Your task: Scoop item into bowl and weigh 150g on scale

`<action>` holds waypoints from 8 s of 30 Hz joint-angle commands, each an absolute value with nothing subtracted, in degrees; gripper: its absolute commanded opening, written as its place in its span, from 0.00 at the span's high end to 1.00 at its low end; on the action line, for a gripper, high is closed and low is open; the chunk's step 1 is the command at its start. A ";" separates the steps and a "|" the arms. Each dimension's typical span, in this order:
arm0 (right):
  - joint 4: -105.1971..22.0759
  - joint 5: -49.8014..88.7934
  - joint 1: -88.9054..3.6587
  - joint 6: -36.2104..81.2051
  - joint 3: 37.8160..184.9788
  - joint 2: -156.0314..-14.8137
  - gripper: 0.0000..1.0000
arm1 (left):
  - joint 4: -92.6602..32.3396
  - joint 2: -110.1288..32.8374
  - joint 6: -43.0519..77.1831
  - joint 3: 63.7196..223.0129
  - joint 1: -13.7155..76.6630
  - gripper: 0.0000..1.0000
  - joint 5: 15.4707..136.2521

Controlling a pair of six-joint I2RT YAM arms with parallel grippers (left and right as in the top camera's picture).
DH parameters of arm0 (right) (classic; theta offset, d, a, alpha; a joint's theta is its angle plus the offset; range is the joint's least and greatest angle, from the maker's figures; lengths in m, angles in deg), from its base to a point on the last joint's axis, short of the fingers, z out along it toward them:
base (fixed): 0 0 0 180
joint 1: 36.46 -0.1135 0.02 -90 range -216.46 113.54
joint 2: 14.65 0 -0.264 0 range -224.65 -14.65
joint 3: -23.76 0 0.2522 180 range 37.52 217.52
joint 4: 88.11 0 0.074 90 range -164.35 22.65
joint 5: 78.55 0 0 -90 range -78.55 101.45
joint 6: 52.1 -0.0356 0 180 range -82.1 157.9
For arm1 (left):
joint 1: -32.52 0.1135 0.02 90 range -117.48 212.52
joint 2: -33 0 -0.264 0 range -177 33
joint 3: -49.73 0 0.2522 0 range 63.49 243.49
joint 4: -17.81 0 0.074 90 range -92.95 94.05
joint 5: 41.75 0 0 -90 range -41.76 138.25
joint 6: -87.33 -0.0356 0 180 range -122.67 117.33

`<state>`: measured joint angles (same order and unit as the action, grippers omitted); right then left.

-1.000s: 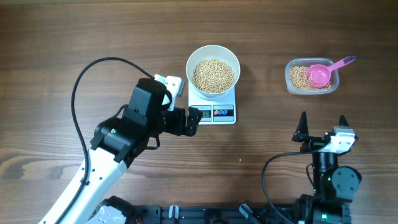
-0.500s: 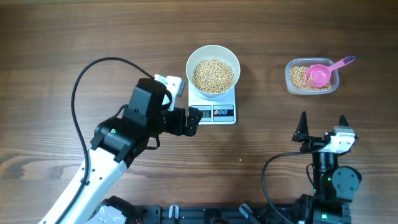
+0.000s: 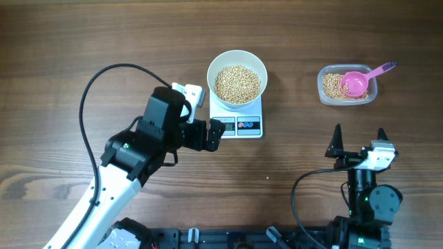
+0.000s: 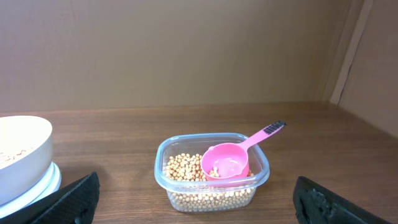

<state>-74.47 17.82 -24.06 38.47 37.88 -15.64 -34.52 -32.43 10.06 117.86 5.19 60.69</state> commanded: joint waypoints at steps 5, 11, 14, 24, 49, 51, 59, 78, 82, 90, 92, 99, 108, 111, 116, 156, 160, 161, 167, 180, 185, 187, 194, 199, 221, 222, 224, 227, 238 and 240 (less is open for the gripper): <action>-74.64 17.28 -24.45 39.37 37.84 -14.92 0.00 | -34.35 -32.69 9.75 117.86 4.88 0.00 60.61; -74.64 17.28 -24.45 39.35 37.84 -14.92 0.00 | -34.35 -32.69 9.75 117.86 4.88 0.00 60.61; -74.62 17.28 -24.45 39.35 37.84 -14.92 0.00 | -34.35 -32.69 9.75 117.86 4.88 0.00 60.61; -74.64 17.28 -24.45 39.35 37.84 -14.92 0.00 | -34.35 -32.69 9.75 117.86 4.88 0.00 60.61; -74.64 17.28 -24.45 39.37 37.84 -14.92 0.00 | -36.12 -32.32 9.78 117.86 4.91 0.00 60.61; -74.64 17.28 -24.45 39.35 37.82 -14.92 0.00 | -36.29 -31.82 9.75 117.86 4.93 0.00 60.61; -74.62 17.28 -24.45 39.35 37.84 -14.92 0.00 | -36.49 -27.99 9.73 117.86 6.57 0.00 56.30; -74.64 17.28 -24.45 39.37 37.84 -14.92 0.00 | -32.86 -9.72 9.75 112.50 25.28 0.00 52.19; -74.62 17.28 -24.45 39.35 37.84 -14.92 0.00 | -28.82 -2.64 9.75 106.65 27.18 0.00 52.28; -74.62 17.28 -24.45 39.37 37.84 -14.92 0.00 | -23.99 12.14 9.73 95.57 27.86 0.00 52.21; -74.64 17.28 -24.45 39.35 37.84 -14.92 0.00 | -21.89 15.33 9.73 92.77 28.69 0.00 52.19; -74.62 17.28 -24.45 39.37 37.84 -14.92 0.00 | -14.30 23.20 9.73 83.96 32.62 0.00 52.23; -74.62 17.28 -24.45 39.37 37.84 -14.92 0.00 | -6.98 27.72 9.51 76.77 33.56 0.00 52.19; -74.62 17.28 -24.45 39.37 37.84 -14.92 0.00 | -6.30 30.37 9.56 74.32 33.56 0.00 52.21; -74.64 17.28 -24.45 39.37 37.84 -14.92 0.00 | -1.80 32.84 9.54 70.47 33.71 0.00 52.21; -74.64 17.28 -24.45 39.35 37.84 -14.92 0.00 | -0.40 32.86 -3.80 63.81 34.19 0.00 50.42; -74.62 17.28 -24.45 39.37 37.84 -14.92 0.00 | -0.47 32.86 -5.28 63.81 34.19 0.00 50.07; -74.62 17.28 -24.45 39.35 37.84 -14.92 0.00 | -0.47 32.86 -5.28 63.81 34.19 0.00 50.07; -74.62 17.28 -24.45 39.35 37.82 -14.92 0.00 | -0.49 32.86 -5.26 63.81 34.19 0.00 49.92; -74.64 17.28 -24.45 39.37 37.84 -14.92 0.00 | -0.34 32.86 -5.26 63.81 34.19 0.00 50.07; -74.62 17.28 -24.45 39.35 37.82 -14.92 0.00 | -0.34 32.84 -5.26 63.81 34.19 0.00 50.07; -74.64 17.28 -24.45 39.37 37.84 -14.92 0.00 | -0.34 32.84 -5.26 63.81 34.19 0.00 50.07; -74.64 17.28 -24.45 39.35 37.84 -14.92 0.00 | -0.34 32.84 -5.26 63.83 34.19 0.00 50.07; -74.62 17.26 -24.45 39.37 37.84 -14.92 0.00 | -0.34 32.84 -5.26 63.83 34.19 0.00 50.07; -74.62 17.28 -24.45 39.35 37.82 -14.92 0.00 | -0.34 32.84 -5.26 63.81 34.19 0.00 50.07; -74.62 17.28 -24.45 39.37 37.82 -14.92 0.00 | -0.34 32.84 -5.26 63.83 34.19 0.00 50.07; -74.64 17.28 -24.45 39.37 37.84 -14.92 0.00 | -0.31 32.84 -5.26 63.81 34.19 0.00 50.07; -74.64 17.28 -24.45 39.35 37.82 -14.92 0.00 | -0.34 32.84 -5.26 63.81 34.19 0.00 50.07; -74.62 17.28 -24.45 39.35 37.84 -14.92 0.00 | -0.31 32.84 -5.26 63.83 34.19 0.00 50.07; -74.64 17.28 -24.45 39.37 37.84 -14.92 0.00 | -0.31 32.84 -5.26 63.83 34.19 0.00 50.07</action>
<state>-74.38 17.82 -24.06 38.67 37.88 -15.64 -0.01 32.23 -4.12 64.07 33.78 51.03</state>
